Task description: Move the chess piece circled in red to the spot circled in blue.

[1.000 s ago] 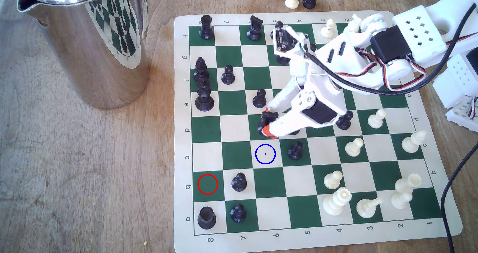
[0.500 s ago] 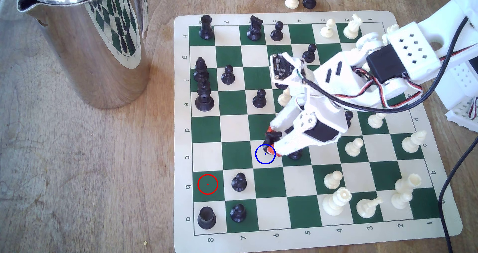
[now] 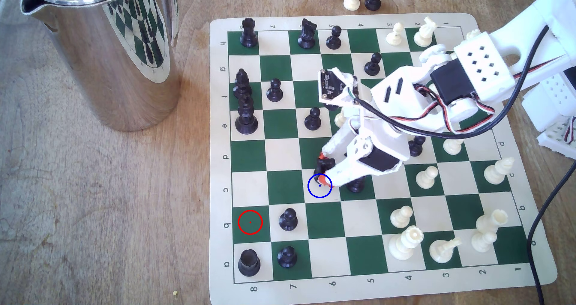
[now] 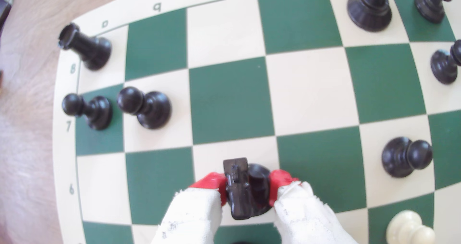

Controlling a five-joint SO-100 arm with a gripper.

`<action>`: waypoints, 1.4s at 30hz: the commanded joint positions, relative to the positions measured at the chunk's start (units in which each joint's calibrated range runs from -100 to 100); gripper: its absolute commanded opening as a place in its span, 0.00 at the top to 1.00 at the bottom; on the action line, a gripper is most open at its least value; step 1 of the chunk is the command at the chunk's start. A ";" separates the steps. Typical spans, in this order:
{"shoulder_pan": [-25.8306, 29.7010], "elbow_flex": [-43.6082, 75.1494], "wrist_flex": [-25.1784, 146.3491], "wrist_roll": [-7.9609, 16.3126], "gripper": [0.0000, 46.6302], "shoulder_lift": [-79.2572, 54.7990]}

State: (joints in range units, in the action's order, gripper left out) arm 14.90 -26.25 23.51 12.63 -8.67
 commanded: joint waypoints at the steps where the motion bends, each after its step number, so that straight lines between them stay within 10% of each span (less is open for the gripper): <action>1: -0.15 3.14 -0.82 -0.15 0.99 1.37; 30: 1.72 9.30 1.64 0.10 0.95 -1.18; 42: 1.41 10.03 1.56 0.34 0.65 -1.85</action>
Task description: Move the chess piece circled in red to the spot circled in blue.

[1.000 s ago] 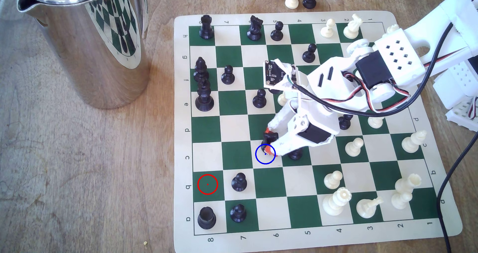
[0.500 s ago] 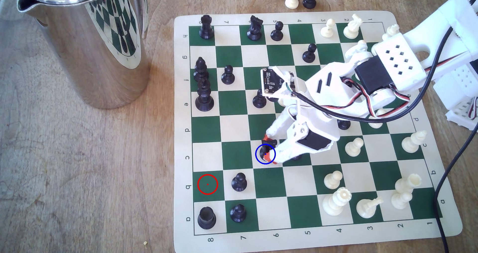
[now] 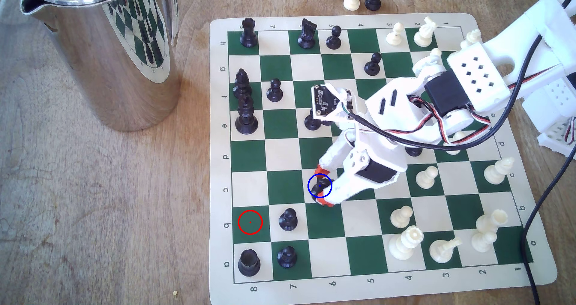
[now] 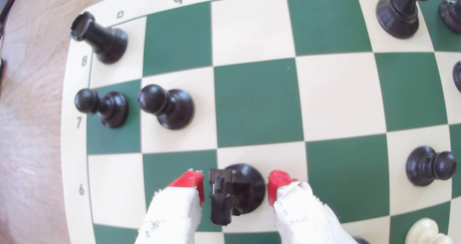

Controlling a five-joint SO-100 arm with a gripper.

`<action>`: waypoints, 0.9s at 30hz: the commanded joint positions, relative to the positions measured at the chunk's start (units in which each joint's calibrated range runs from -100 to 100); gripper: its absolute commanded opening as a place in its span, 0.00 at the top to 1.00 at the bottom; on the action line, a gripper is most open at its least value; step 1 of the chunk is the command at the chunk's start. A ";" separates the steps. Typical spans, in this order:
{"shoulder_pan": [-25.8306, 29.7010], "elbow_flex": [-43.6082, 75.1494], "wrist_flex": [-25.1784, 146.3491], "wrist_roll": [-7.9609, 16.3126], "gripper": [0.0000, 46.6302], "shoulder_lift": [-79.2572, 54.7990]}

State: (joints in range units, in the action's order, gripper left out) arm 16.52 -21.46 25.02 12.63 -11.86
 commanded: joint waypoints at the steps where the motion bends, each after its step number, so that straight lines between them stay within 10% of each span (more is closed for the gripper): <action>1: -0.29 5.24 0.04 0.34 0.65 1.33; 27: -1.38 7.32 5.61 0.59 0.61 12.28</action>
State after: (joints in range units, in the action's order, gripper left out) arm 15.49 -19.75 30.20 13.02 -7.08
